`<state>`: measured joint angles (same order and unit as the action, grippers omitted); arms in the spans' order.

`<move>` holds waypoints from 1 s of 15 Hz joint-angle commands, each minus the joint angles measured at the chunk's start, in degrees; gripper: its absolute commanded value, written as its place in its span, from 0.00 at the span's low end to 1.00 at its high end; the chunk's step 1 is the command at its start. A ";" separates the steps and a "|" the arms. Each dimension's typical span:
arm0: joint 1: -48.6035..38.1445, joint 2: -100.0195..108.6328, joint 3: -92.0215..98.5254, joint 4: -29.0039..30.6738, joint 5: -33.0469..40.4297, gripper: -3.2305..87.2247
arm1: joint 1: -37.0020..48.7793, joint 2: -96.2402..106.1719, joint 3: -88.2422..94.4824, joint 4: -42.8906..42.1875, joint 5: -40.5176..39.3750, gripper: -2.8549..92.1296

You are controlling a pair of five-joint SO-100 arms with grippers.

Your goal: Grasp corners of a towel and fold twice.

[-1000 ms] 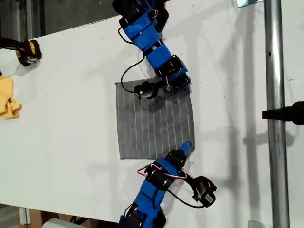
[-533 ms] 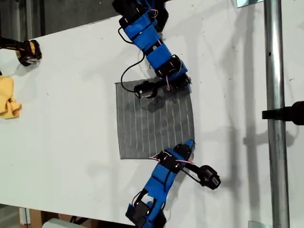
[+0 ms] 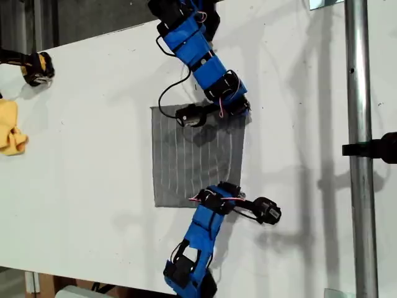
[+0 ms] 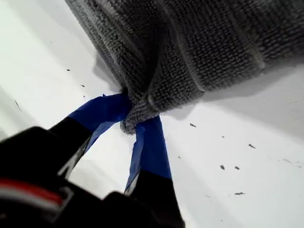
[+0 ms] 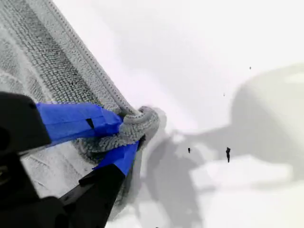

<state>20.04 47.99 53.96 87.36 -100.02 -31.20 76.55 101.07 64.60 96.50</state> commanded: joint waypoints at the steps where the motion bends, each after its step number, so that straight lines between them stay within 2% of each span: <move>1: 6.33 7.82 -2.29 2.81 -0.53 0.02 | -3.78 3.52 -5.45 5.36 1.23 0.03; 3: 10.46 11.25 -2.81 2.37 -1.14 0.02 | -6.42 1.76 -10.90 6.86 1.76 0.03; 5: 13.45 14.15 -3.52 0.44 -1.67 0.02 | -8.96 -2.02 -20.04 12.13 2.55 0.03; 8: 13.80 15.56 -2.46 -2.37 -1.67 0.02 | -9.58 -2.64 -21.71 13.71 3.69 0.03; 10: 9.93 16.70 -1.85 0.97 0.00 0.02 | -4.04 -1.23 -22.06 18.98 0.35 0.03; 12: 3.43 20.74 -0.79 6.94 3.87 0.02 | 4.39 2.11 -21.62 22.85 -6.68 0.03; 15: -6.94 32.08 11.95 7.56 10.02 0.02 | 17.84 8.44 -20.13 23.82 -18.81 0.03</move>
<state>17.58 72.25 62.23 94.31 -92.64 -18.37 79.45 81.30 87.63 82.27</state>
